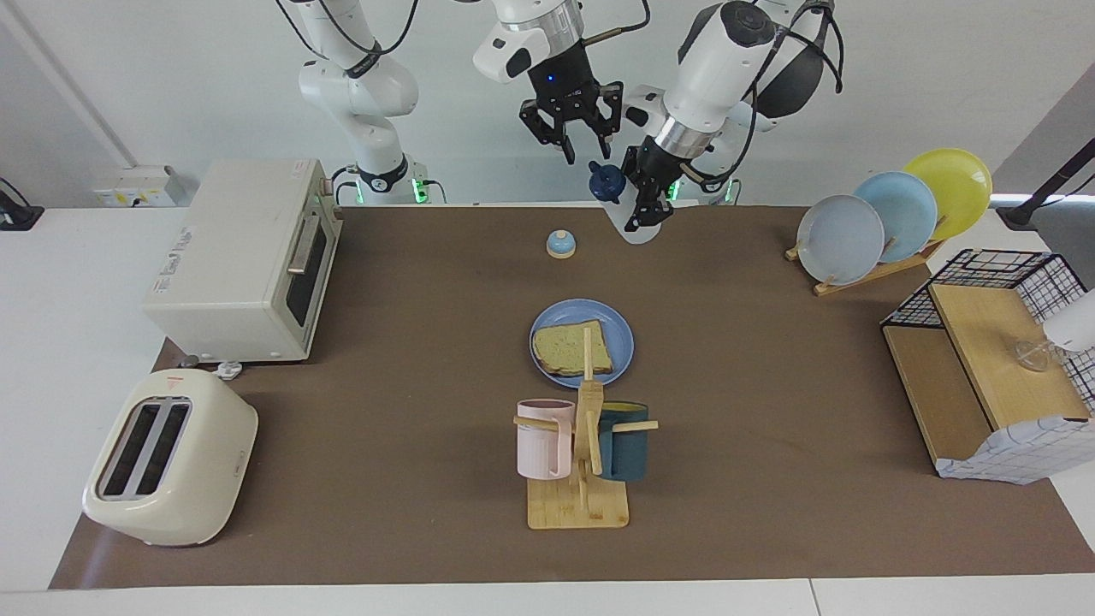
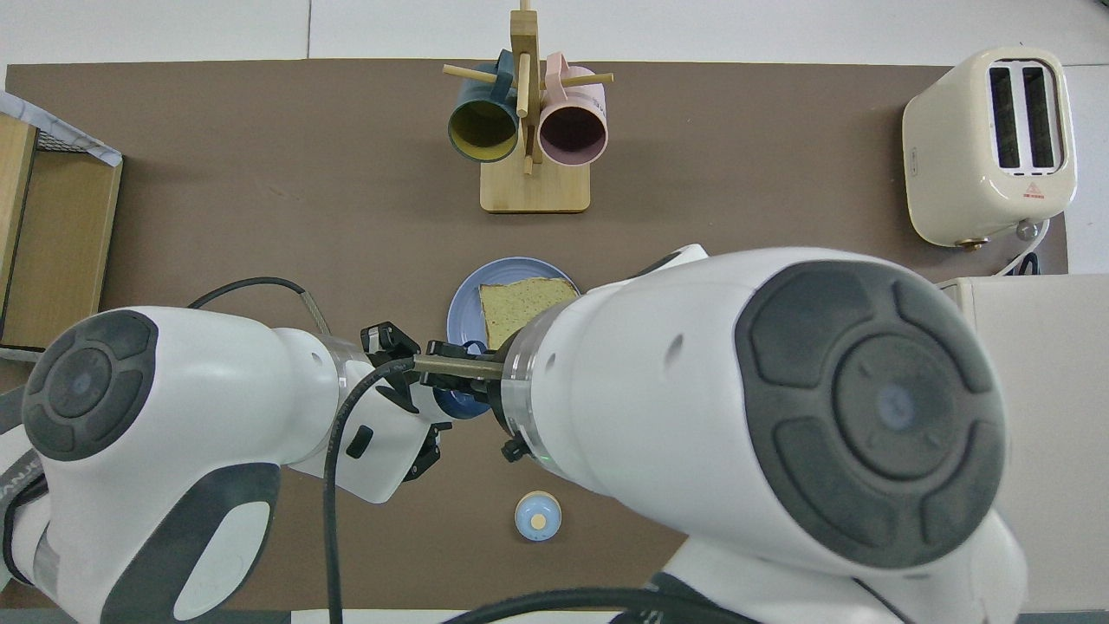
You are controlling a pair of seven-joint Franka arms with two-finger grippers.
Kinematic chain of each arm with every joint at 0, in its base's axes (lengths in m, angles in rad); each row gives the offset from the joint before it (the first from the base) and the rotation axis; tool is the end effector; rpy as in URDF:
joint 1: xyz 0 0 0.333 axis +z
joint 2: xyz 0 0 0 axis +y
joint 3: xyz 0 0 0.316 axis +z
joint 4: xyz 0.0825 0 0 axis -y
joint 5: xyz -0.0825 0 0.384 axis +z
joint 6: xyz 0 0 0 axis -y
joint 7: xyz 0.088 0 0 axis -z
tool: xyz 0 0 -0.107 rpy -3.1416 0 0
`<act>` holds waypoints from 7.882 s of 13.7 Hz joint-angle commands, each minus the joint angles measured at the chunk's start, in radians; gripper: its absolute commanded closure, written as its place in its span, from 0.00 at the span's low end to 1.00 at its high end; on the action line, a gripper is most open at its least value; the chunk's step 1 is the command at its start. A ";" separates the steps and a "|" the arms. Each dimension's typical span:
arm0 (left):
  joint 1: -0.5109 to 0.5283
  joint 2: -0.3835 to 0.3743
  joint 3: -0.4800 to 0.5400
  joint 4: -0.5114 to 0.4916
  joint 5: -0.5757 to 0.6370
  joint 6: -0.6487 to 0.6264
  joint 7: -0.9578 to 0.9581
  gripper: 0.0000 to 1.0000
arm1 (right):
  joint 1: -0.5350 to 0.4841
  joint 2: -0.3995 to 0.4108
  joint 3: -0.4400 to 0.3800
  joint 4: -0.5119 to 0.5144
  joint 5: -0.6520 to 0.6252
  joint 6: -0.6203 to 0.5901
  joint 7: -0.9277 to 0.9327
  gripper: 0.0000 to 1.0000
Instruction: Put bread on plate and add seasoning
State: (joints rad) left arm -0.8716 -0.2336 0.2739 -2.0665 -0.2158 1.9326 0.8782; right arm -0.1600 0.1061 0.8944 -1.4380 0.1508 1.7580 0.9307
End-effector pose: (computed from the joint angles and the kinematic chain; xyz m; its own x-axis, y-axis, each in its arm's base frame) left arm 0.4101 -0.2856 0.5399 0.1666 -0.9523 0.2556 -0.9836 -0.1425 0.1103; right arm 0.4509 0.3853 0.6700 0.9768 -0.2104 -0.0387 -0.2111 -0.9183 -0.3349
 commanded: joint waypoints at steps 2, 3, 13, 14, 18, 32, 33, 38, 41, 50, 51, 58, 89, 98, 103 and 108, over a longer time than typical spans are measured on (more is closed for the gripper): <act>-0.001 -0.033 0.001 -0.034 -0.004 0.028 -0.013 1.00 | -0.010 0.011 0.023 -0.013 -0.025 0.015 0.017 0.53; 0.000 -0.033 0.001 -0.034 -0.004 0.029 -0.013 1.00 | -0.010 0.011 0.023 -0.016 -0.025 0.020 0.017 0.53; 0.000 -0.033 0.001 -0.034 -0.004 0.031 -0.015 1.00 | -0.009 0.014 0.023 -0.016 -0.025 0.029 0.017 0.71; 0.000 -0.033 0.001 -0.035 -0.004 0.031 -0.015 1.00 | -0.010 0.014 0.023 -0.016 -0.025 0.029 0.017 0.71; 0.000 -0.033 0.001 -0.034 -0.004 0.031 -0.015 1.00 | -0.009 0.014 0.024 -0.018 -0.025 0.043 0.019 0.71; 0.002 -0.033 0.001 -0.035 -0.005 0.031 -0.019 1.00 | -0.010 0.012 0.023 -0.033 -0.024 0.067 0.019 0.91; 0.002 -0.035 0.001 -0.035 -0.005 0.031 -0.019 1.00 | -0.010 0.014 0.023 -0.029 -0.024 0.069 0.020 1.00; 0.002 -0.033 0.001 -0.035 -0.005 0.031 -0.019 1.00 | -0.007 0.023 -0.008 -0.019 0.003 0.103 0.094 1.00; 0.002 -0.035 0.001 -0.035 -0.005 0.031 -0.019 1.00 | 0.005 0.017 -0.122 0.007 0.185 0.110 0.093 1.00; -0.003 -0.035 0.001 -0.035 -0.004 0.022 -0.028 1.00 | 0.005 0.015 -0.226 0.013 0.363 0.109 0.097 1.00; -0.003 -0.035 0.001 -0.035 -0.004 0.020 -0.028 1.00 | 0.005 0.017 -0.227 0.013 0.365 0.109 0.099 1.00; -0.003 -0.033 0.001 -0.035 -0.002 0.017 -0.030 1.00 | 0.005 -0.012 -0.267 -0.013 0.190 0.098 -0.071 0.00; -0.102 0.397 -0.160 0.161 1.092 -0.084 -0.266 1.00 | -0.030 -0.146 -0.839 -0.159 -0.128 -0.307 -0.857 0.00; -0.149 0.606 -0.151 0.275 1.253 -0.236 -0.317 1.00 | -0.024 -0.151 -0.836 -0.165 -0.119 -0.308 -0.855 0.00; -0.069 0.606 -0.139 0.255 1.392 -0.251 -0.324 1.00 | -0.024 -0.151 -0.836 -0.165 -0.119 -0.308 -0.854 0.00; -0.003 0.612 -0.139 0.255 1.425 -0.228 -0.340 1.00 | -0.024 -0.151 -0.836 -0.165 -0.119 -0.308 -0.854 0.00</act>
State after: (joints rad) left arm -0.8777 0.3724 0.1403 -1.8128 1.1852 1.6961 0.5635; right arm -0.1837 -0.0322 0.0577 -1.5963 0.0422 1.4582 0.0901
